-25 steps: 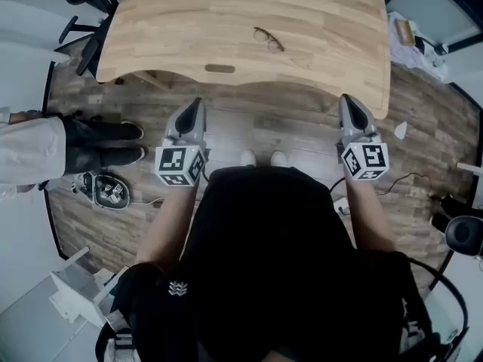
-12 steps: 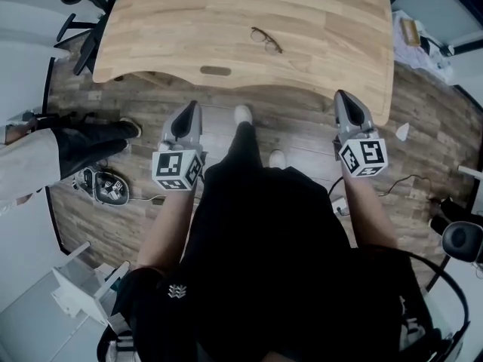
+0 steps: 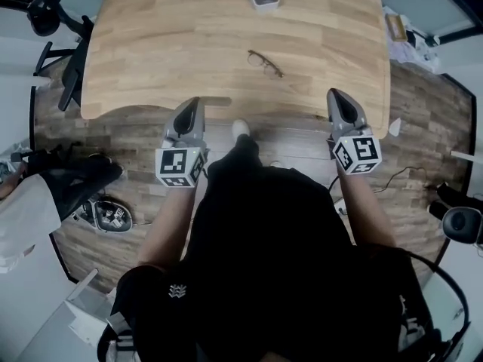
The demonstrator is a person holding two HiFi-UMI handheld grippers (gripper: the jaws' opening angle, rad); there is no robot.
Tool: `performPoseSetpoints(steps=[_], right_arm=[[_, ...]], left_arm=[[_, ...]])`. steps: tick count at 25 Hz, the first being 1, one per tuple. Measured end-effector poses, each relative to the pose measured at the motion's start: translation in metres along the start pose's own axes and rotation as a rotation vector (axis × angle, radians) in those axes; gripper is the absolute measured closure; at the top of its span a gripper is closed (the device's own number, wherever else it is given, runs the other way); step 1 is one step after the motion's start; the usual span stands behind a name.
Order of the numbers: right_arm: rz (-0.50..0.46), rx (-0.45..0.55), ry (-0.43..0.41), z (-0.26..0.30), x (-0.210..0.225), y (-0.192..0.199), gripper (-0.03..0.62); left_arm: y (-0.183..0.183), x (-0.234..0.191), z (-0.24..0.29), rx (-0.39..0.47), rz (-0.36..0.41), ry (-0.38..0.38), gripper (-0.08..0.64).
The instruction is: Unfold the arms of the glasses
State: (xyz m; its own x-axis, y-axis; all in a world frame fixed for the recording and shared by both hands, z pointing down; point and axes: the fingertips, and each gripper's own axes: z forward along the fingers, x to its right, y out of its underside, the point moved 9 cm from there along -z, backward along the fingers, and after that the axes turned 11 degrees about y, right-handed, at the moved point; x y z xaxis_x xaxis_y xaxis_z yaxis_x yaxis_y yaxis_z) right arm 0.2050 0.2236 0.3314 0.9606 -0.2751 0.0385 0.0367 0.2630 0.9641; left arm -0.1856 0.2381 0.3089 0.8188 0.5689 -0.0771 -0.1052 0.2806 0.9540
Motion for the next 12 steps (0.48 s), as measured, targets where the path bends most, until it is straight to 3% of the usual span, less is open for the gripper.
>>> performPoseSetpoints(steps=[7,12], right_arm=[[-0.029,-0.118,0.005,0.080,-0.037,-0.010,0.591],[-0.076,-0.190,-0.003,0.122,-0.056,-0.014,0.592]], left_arm=[[-0.022,-0.072,0.052,0.013,0.044,0.109,0.554],[-0.015,-0.112,0.082,-0.044,0.012,0.161,0.554]])
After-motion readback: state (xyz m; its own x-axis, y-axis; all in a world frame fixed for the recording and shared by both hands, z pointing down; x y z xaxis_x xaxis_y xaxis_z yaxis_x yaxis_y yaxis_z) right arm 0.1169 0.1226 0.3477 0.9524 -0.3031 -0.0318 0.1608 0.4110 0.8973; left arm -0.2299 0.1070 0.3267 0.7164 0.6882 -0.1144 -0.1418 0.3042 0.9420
